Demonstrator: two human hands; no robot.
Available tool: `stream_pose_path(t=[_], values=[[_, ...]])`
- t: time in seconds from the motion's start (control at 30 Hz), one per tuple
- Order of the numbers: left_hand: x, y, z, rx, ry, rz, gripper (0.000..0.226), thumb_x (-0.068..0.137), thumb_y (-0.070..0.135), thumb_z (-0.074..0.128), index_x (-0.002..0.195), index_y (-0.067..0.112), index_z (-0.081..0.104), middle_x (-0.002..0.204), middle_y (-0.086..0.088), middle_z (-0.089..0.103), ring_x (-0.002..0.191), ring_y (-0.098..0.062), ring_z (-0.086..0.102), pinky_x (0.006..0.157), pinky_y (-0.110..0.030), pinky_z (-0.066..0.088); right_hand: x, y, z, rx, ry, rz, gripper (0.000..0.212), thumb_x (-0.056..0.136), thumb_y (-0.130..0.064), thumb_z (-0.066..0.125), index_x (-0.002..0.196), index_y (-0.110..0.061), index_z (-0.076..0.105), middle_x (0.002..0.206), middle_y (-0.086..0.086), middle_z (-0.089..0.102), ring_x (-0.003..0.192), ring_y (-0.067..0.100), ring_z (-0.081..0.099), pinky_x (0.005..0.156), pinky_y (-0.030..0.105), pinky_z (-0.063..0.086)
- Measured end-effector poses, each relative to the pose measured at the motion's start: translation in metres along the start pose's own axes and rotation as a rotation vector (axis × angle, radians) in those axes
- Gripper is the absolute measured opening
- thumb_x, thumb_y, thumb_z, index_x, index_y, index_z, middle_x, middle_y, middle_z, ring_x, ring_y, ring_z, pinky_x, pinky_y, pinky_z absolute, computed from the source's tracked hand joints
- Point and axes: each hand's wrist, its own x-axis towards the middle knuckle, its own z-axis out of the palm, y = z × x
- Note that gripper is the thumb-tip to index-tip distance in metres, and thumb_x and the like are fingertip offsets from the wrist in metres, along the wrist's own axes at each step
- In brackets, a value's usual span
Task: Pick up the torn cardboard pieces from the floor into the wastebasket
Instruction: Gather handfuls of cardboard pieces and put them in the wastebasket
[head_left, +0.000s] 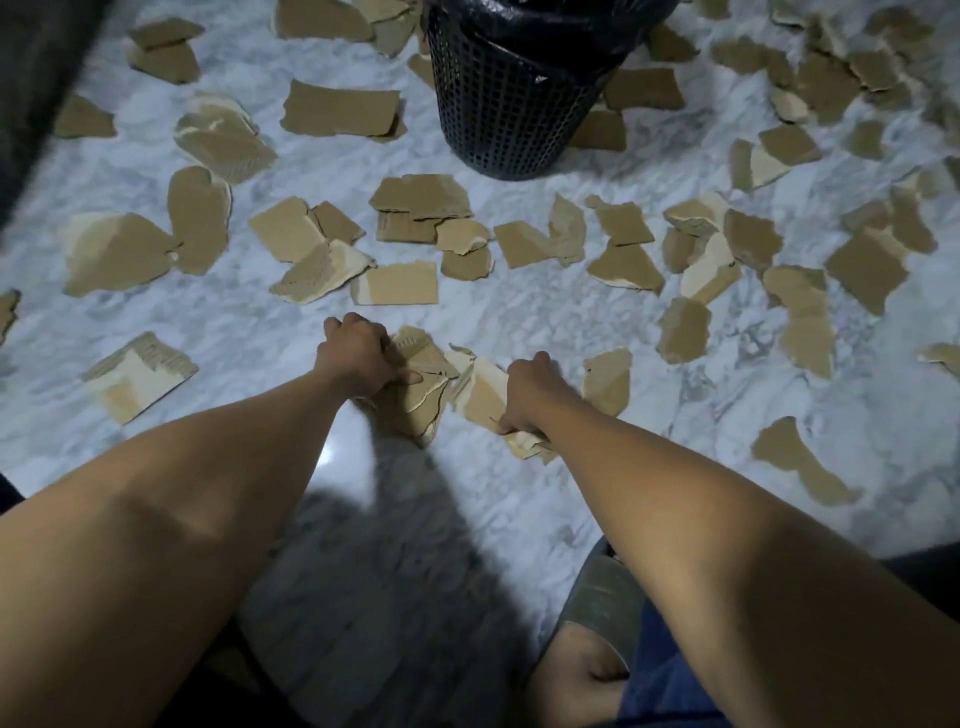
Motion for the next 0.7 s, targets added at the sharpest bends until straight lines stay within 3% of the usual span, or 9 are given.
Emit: stream_pose_path(t=[0.13,0.3,0.43,0.5,0.57,0.63,0.7], values=[[0.0,0.005,-0.005,-0.162,-0.07,-0.012,0.054,0.062,0.049,0.088,0.09,0.014,0.057,0.089,-0.006,0.06,0.083,-0.023,0.055,0.056,-0.029,0.043,0.001,0.004,0.001,-0.004,-0.011,0.034,0.063,0.07,-0.045,0.086,0.117,-0.018,0.054,0.12,0.008,0.057,0.115,0.035,0.054,0.097,0.047,0.046],[0.001,0.004,-0.005,-0.252,-0.104,-0.031,0.046,0.064,0.038,0.09,0.084,0.014,0.057,0.092,-0.007,0.062,0.078,-0.02,0.054,0.056,-0.029,0.039,0.0,0.008,-0.004,0.137,-0.105,-0.041,0.073,0.067,-0.036,0.09,0.12,-0.011,0.047,0.115,0.009,0.063,0.101,0.032,0.062,0.088,0.042,0.053],[0.003,-0.004,-0.011,-0.421,-0.113,-0.091,0.067,0.063,0.027,0.093,0.113,0.012,0.052,0.106,-0.006,0.054,0.087,-0.026,0.057,0.052,-0.026,0.041,0.008,0.035,-0.033,0.509,-0.131,0.047,0.068,0.075,-0.022,0.087,0.131,-0.003,0.053,0.125,0.014,0.064,0.099,0.028,0.059,0.086,0.036,0.051],[0.004,-0.006,-0.013,-0.531,-0.11,-0.119,0.079,0.062,0.024,0.093,0.125,0.015,0.046,0.112,-0.006,0.053,0.095,-0.03,0.06,0.057,-0.03,0.047,0.014,0.056,-0.053,0.726,-0.06,0.192,0.069,0.078,-0.021,0.084,0.137,-0.003,0.051,0.134,0.016,0.059,0.114,0.032,0.058,0.095,0.042,0.049],[0.008,-0.004,-0.016,-0.58,-0.091,-0.115,0.088,0.062,0.024,0.093,0.135,0.017,0.044,0.12,-0.008,0.055,0.104,-0.034,0.061,0.07,-0.036,0.052,0.02,0.073,-0.062,0.754,-0.071,0.354,0.071,0.088,-0.024,0.075,0.144,0.003,0.041,0.146,0.019,0.047,0.132,0.038,0.046,0.104,0.046,0.041],[0.015,0.0,-0.022,-0.558,-0.011,-0.079,0.09,0.064,0.027,0.092,0.14,0.014,0.044,0.127,-0.01,0.057,0.11,-0.034,0.059,0.079,-0.037,0.052,0.028,0.085,-0.053,0.724,-0.116,0.409,0.062,0.094,-0.024,0.067,0.144,0.005,0.042,0.15,0.021,0.043,0.138,0.039,0.041,0.113,0.046,0.036],[0.023,0.01,-0.031,-0.506,0.066,-0.007,0.089,0.068,0.029,0.09,0.141,0.009,0.043,0.129,-0.011,0.057,0.115,-0.033,0.057,0.085,-0.034,0.049,0.047,0.093,-0.03,0.66,-0.129,0.402,0.065,0.082,-0.029,0.075,0.137,-0.002,0.052,0.146,0.019,0.049,0.135,0.038,0.046,0.113,0.048,0.038]])
